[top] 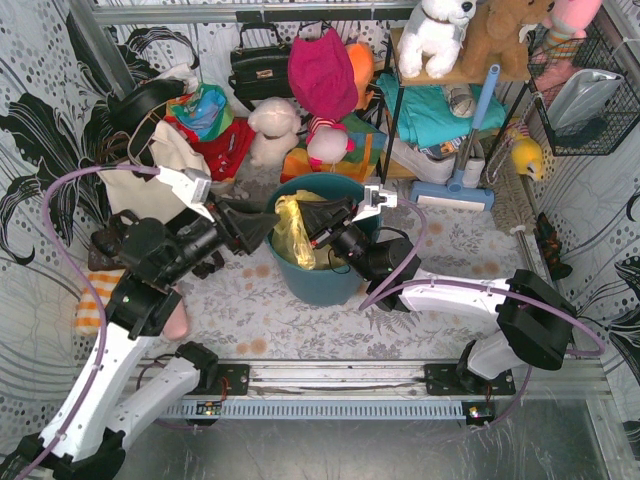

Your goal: Tie the trash bag

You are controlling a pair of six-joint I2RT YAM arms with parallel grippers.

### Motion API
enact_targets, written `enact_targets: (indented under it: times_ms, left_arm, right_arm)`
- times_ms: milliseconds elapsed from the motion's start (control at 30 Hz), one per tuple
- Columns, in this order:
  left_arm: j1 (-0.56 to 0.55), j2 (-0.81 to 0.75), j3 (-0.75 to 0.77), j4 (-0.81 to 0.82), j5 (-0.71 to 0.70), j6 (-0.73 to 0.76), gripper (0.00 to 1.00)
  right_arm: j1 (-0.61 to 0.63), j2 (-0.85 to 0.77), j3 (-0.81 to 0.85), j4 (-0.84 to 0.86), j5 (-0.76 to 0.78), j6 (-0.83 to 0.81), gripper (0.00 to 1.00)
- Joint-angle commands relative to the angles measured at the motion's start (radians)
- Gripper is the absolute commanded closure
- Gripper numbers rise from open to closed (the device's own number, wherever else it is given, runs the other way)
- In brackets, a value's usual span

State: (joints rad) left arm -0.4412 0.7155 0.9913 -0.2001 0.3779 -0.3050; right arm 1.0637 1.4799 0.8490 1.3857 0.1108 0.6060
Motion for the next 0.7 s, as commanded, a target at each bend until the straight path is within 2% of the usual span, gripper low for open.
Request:
enact_targets:
  times_ms: [0, 167, 400, 567, 667]
  left_arm:
    - [0.004, -0.007, 0.047, -0.026, -0.143, -0.065, 0.44]
    - [0.004, 0.032, 0.047, 0.006, -0.166, -0.120, 0.43]
    - [0.005, 0.067, -0.010, 0.176, -0.038, -0.276, 0.43]
    - [0.005, 0.081, -0.072, 0.296, 0.041, -0.373, 0.50]
    - [0.005, 0.081, -0.082, 0.316, 0.065, -0.393, 0.60]
  right_arm:
    - [0.001, -0.033, 0.013, 0.055, -0.026, -0.019, 1.00]
    - [0.001, -0.030, 0.020, 0.051, -0.029, -0.022, 1.00]
    - [0.001, -0.031, 0.025, 0.046, -0.033, -0.029, 1.00]
    - [0.001, -0.028, 0.019, 0.056, -0.023, -0.031, 1.00]
    - [0.001, -0.033, 0.014, 0.058, -0.017, -0.034, 1.00]
